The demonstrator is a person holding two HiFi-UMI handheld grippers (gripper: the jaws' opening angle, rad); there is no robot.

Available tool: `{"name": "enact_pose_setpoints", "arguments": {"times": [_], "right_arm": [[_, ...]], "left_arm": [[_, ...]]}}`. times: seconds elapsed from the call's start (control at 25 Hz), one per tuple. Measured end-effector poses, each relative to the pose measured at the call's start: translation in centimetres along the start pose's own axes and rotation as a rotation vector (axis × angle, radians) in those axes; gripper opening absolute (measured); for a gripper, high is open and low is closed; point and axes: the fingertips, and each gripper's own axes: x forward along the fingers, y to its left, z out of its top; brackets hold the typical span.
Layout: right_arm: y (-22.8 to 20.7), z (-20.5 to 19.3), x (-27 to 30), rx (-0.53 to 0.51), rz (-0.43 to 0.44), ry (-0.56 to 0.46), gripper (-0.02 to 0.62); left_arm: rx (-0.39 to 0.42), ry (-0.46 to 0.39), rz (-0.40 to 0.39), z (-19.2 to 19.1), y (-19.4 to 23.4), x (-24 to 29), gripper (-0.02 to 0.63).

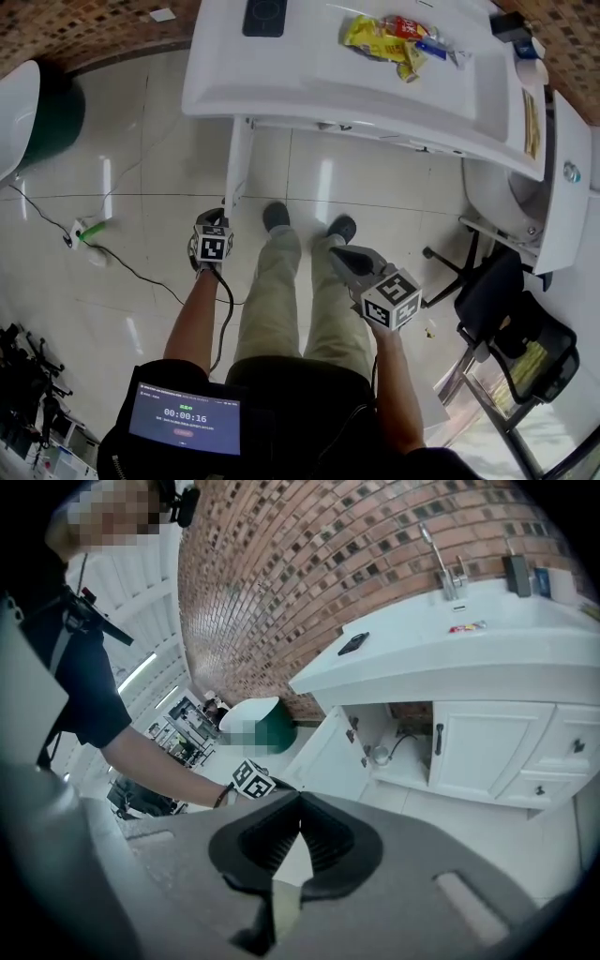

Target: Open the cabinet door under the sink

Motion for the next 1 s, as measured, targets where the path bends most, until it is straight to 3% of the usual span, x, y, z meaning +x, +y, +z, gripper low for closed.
{"name": "enact_pose_setpoints", "arguments": {"times": [0.32,0.6,1.0], "right_arm": [[3.0,1.7,-2.7,-0.081,-0.002,-0.007,-0.008],[6.8,1.9,-5.8,-0.137,0.026,-0.043,-0.008],[13.3,-4.6,-13.9,-0.253,0.035,-0.101,-0.008]], "left_arm": [[-0.069,-0.058,-0.072,-0.1,-3.9,-5.7,0.014],[-0.102,-0.206,-0.138,1.5,-7.9,-12.1,0.014],[-0.1,-0.455,-0.187,1.0,-17.4,-24.0,0.015]]}}
